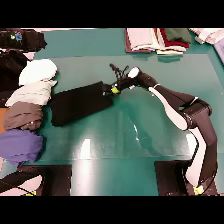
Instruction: Fold the shirts.
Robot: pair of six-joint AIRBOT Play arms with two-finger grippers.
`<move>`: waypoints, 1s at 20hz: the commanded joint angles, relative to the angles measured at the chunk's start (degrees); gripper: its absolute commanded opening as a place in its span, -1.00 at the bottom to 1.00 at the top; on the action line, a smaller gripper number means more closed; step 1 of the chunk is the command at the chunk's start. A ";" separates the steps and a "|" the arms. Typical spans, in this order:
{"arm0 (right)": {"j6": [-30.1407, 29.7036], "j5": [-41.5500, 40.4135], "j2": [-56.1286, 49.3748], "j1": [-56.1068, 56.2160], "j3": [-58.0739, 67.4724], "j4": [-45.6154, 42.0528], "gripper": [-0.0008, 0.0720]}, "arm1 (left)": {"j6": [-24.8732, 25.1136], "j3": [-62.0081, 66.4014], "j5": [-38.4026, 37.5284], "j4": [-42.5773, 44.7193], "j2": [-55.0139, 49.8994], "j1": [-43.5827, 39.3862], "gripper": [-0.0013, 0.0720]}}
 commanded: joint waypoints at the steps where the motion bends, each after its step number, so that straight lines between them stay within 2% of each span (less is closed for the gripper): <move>1: 0.15 -0.92 2.19 -1.77 5.05 -4.79 -0.93 | 0.04 0.00 -0.22 -2.69 0.07 -0.85 -0.90; 3: 1.95 1.25 6.91 -5.84 4.98 -11.89 -0.93 | 0.11 0.00 -0.04 -2.45 0.04 -3.58 -0.90; 6: 6.16 8.98 14.05 -14.12 4.96 -26.16 -0.93 | 1.49 0.02 0.85 -2.25 0.04 -9.49 -0.90; 8: 7.56 12.70 18.99 -20.65 3.67 -32.65 -0.93 | 1.49 0.02 1.68 -1.79 0.07 -12.96 -0.90; 13: 8.07 9.31 34.80 -40.65 -12.96 -38.07 -0.93 | 1.40 0.02 1.88 -1.62 0.07 -16.31 -0.90; 20: 9.53 5.77 50.64 -73.02 -31.08 -38.05 -0.94 | -0.11 0.02 2.05 -1.62 0.04 -16.31 -0.90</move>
